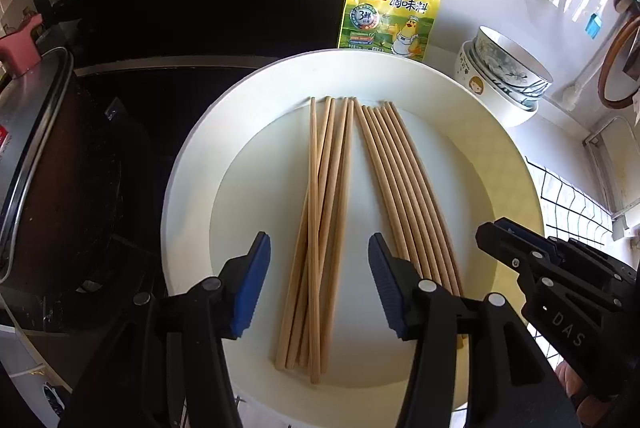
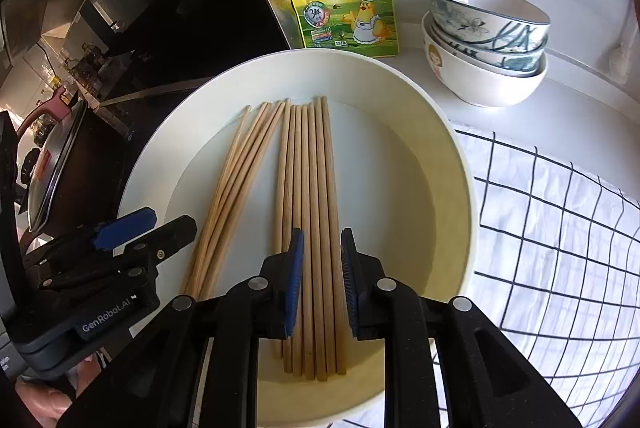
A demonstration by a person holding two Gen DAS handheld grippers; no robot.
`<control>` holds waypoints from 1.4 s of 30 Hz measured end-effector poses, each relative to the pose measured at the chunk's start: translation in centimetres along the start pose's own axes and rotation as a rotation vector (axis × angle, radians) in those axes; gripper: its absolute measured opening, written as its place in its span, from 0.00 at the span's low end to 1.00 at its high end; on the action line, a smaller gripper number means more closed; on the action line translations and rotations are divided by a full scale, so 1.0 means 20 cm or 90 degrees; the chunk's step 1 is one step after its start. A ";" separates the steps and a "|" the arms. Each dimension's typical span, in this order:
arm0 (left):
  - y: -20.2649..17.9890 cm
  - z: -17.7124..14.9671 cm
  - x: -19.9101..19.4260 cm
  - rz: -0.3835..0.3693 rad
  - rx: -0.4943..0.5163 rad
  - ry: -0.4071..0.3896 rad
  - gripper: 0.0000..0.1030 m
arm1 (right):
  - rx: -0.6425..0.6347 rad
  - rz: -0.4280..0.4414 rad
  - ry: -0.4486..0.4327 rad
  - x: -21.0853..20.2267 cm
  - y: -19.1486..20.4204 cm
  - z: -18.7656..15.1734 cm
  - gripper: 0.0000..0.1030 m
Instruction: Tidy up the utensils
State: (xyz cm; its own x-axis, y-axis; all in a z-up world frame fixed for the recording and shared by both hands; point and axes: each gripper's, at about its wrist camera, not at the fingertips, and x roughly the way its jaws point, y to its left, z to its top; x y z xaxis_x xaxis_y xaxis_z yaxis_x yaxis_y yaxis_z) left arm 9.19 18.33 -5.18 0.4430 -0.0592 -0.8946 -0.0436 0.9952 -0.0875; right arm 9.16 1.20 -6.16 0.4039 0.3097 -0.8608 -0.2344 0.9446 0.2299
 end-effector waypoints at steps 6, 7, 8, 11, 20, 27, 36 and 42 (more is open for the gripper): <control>-0.02 -0.03 -0.08 -0.003 0.011 -0.011 0.49 | -0.001 -0.004 -0.017 -0.07 0.01 -0.02 0.20; -0.02 -0.03 -0.09 -0.003 0.012 -0.013 0.49 | -0.002 -0.004 -0.020 -0.08 0.01 -0.03 0.20; -0.02 -0.04 -0.10 -0.002 0.013 -0.016 0.49 | -0.004 -0.005 -0.023 -0.09 0.02 -0.03 0.20; -0.03 -0.04 -0.13 0.000 0.016 -0.022 0.50 | -0.010 -0.007 -0.032 -0.12 0.04 -0.03 0.22; -0.02 -0.06 -0.22 0.004 0.016 -0.042 0.56 | -0.024 -0.013 -0.052 -0.20 0.08 -0.04 0.24; 0.00 -0.06 -0.27 0.011 0.014 -0.055 0.69 | -0.025 -0.014 -0.056 -0.23 0.09 -0.06 0.34; 0.02 -0.05 -0.33 0.021 0.011 -0.076 0.78 | -0.032 -0.018 -0.067 -0.28 0.11 -0.08 0.40; 0.02 -0.06 -0.35 0.026 0.012 -0.079 0.80 | -0.036 -0.024 -0.076 -0.30 0.12 -0.09 0.44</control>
State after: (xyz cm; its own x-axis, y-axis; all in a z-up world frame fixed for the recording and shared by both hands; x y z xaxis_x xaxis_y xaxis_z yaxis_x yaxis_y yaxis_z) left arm 5.03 19.13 0.53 0.5490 -0.0096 -0.8358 -0.0470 0.9980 -0.0424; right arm 4.59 1.35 -1.18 0.5150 0.2885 -0.8072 -0.2656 0.9490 0.1697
